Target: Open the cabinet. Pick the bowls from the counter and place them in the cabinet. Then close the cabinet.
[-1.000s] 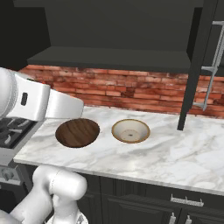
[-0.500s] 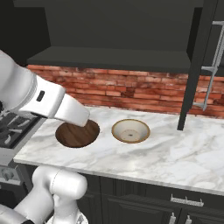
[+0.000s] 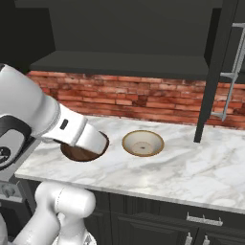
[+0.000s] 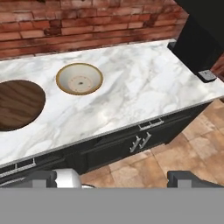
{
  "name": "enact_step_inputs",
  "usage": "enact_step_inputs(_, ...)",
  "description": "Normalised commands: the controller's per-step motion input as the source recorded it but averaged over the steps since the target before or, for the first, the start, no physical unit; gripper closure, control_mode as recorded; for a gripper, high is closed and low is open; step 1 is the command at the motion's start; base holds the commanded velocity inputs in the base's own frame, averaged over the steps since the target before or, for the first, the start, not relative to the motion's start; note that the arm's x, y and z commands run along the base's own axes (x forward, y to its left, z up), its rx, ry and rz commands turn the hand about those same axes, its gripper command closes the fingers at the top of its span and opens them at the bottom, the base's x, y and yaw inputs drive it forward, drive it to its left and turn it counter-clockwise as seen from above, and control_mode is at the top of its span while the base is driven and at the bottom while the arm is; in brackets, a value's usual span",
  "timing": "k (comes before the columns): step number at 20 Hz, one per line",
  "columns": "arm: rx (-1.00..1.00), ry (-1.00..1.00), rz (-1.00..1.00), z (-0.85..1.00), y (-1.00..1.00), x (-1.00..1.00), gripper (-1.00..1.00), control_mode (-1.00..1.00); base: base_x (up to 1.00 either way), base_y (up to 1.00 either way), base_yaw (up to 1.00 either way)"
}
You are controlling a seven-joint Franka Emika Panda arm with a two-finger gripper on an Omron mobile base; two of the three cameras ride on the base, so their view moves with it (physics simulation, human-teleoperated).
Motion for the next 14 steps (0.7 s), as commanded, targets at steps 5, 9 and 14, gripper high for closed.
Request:
enact_step_inputs(5,0.00,0.00,0.00,-0.36,0.00,0.34,-1.00,-1.00,0.00,0.00,0.00)
enact_step_inputs(9,0.01,0.00,0.00,-0.17,-0.01,0.38,-1.00,-1.00,0.00,0.00,0.00)
enact_step_inputs(14,0.05,0.01,0.00,-0.19,-0.06,0.37,-1.00,-1.00,0.00,0.00,0.00)
